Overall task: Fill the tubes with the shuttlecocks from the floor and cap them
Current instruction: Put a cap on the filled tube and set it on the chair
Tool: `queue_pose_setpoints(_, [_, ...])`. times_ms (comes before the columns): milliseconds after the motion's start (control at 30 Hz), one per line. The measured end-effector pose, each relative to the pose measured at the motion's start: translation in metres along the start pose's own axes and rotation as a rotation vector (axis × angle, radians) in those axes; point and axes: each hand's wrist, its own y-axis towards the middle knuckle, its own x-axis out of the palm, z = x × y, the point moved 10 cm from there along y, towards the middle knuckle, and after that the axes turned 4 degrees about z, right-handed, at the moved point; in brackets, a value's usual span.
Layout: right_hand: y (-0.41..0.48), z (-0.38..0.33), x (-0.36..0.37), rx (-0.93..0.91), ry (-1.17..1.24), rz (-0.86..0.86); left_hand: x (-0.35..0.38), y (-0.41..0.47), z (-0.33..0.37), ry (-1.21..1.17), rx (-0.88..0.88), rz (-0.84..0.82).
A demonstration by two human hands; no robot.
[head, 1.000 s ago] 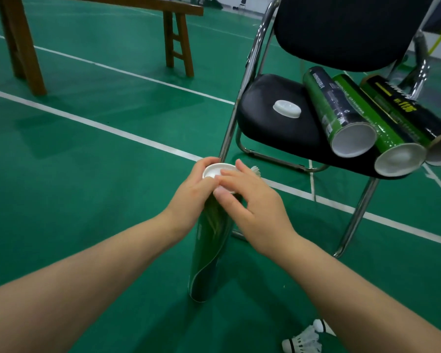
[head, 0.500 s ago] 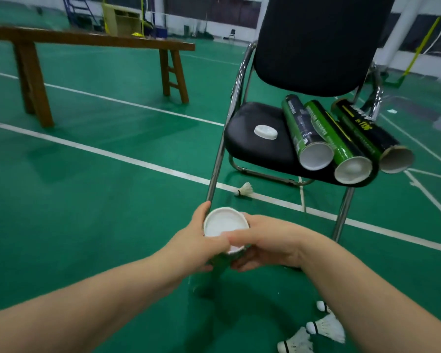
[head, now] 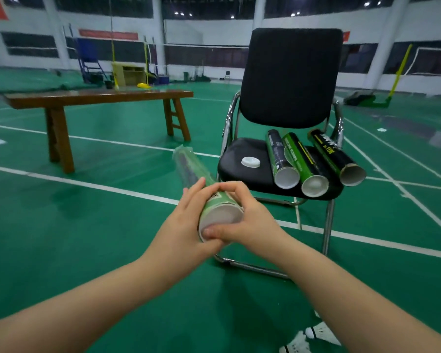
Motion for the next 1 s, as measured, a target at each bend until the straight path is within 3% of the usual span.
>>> queue_pose_setpoints(167, [0.000,-0.034,-0.040,-0.103,-0.032,0.060,-0.004,0.028,0.051,0.059,0.195,0.017])
queue_pose_setpoints(367, [0.015,-0.035,-0.120,-0.147,-0.202,0.213,0.044,0.085,0.091,0.093,0.342,-0.027])
queue_pose_setpoints(700, [0.047,0.039,-0.249,-0.085,-0.335,0.406,0.175,0.179,0.113,0.070,0.455,-0.162])
queue_pose_setpoints(1000, [0.084,0.108,-0.310,-0.026,-0.595,0.386,0.269,0.233,0.099,0.062,0.446,-0.291])
